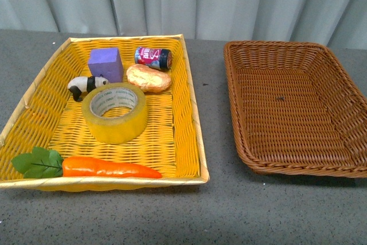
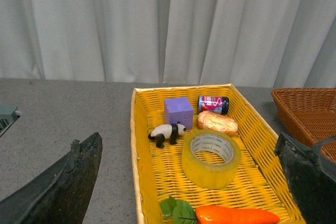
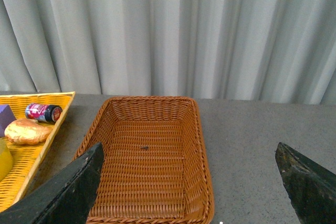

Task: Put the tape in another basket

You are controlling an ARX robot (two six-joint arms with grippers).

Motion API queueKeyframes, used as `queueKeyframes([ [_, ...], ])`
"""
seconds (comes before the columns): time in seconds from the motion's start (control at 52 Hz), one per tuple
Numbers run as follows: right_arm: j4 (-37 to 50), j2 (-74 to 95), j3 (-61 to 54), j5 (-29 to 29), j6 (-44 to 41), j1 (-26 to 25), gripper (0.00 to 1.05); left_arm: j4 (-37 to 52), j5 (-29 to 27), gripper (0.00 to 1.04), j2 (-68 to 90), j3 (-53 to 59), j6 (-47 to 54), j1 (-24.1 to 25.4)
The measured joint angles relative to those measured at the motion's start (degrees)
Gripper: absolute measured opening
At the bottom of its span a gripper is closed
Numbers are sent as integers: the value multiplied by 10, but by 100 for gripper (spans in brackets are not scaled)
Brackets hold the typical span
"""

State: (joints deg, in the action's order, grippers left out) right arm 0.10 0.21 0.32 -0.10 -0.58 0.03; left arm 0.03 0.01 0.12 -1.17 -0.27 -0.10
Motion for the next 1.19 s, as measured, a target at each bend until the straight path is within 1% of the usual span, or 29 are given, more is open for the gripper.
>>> queueKeyframes([
  [1.192, 0, 0, 0, 0, 0, 0, 96, 0, 0, 98, 0, 0, 0, 0],
])
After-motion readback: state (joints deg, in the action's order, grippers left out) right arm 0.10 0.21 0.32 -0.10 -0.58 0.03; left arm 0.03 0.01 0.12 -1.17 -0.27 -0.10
